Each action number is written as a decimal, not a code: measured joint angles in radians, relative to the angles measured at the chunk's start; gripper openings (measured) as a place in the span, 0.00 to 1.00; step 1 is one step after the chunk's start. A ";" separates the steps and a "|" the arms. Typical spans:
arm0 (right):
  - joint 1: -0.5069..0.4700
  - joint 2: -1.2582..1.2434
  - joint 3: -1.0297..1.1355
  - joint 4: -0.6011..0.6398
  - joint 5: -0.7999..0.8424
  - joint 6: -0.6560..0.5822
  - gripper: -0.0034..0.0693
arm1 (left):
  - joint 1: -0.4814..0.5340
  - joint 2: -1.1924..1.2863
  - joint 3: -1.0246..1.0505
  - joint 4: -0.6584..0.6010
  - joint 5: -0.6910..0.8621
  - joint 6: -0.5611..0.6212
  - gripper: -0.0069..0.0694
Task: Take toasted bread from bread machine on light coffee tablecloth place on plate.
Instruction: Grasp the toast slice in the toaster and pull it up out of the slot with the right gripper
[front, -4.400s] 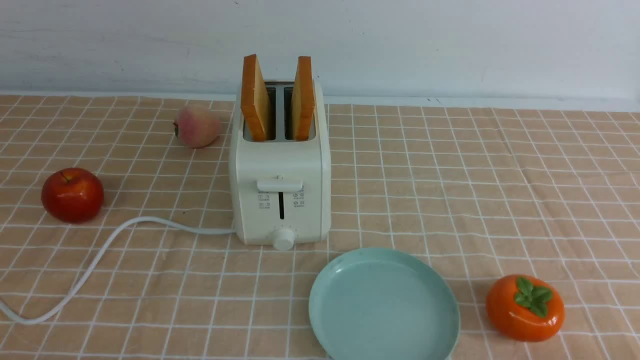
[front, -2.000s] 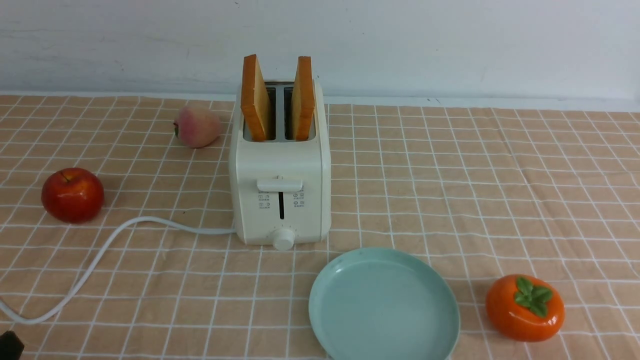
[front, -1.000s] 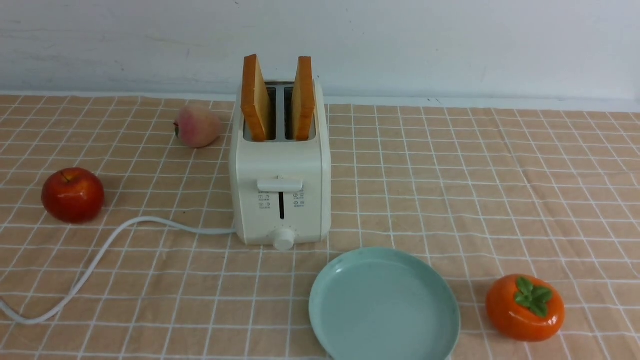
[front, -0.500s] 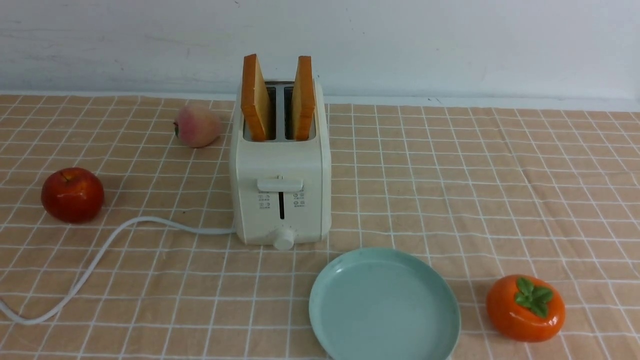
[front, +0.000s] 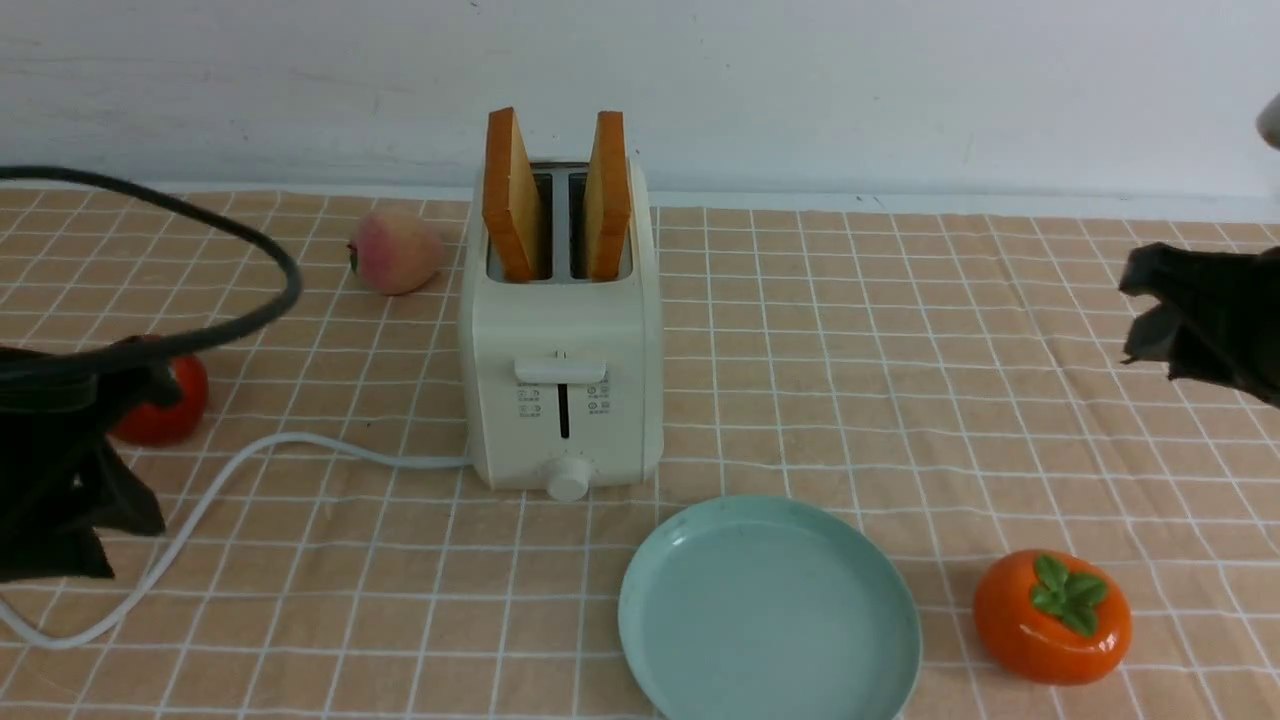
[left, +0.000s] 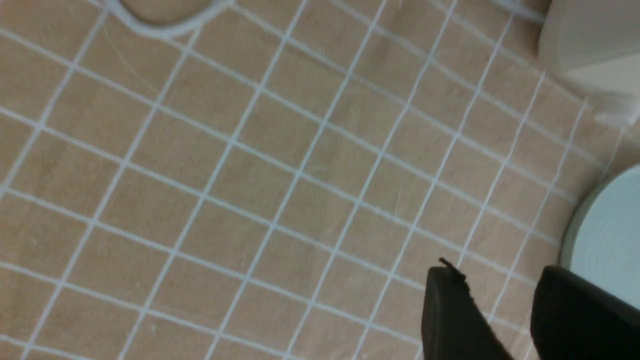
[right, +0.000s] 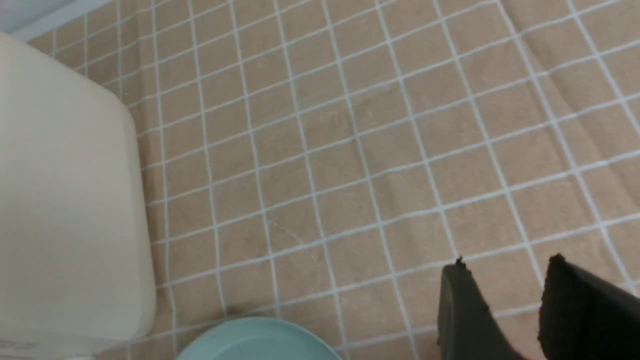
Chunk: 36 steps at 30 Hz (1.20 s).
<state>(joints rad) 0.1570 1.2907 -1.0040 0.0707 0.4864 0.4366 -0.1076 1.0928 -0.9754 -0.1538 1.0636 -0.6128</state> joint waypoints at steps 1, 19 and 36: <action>0.006 0.014 0.000 0.010 -0.032 0.000 0.38 | 0.000 0.011 0.001 -0.022 0.009 0.027 0.40; 0.114 0.400 -0.653 0.519 0.367 -0.557 0.38 | -0.087 0.025 0.038 -0.193 -0.049 0.210 0.40; 0.376 0.775 -1.059 0.168 0.240 -0.419 0.56 | -0.087 0.025 0.038 -0.190 -0.179 0.214 0.40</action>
<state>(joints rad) 0.5330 2.0658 -2.0635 0.2391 0.7265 0.0175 -0.1947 1.1181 -0.9375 -0.3436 0.8841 -0.3987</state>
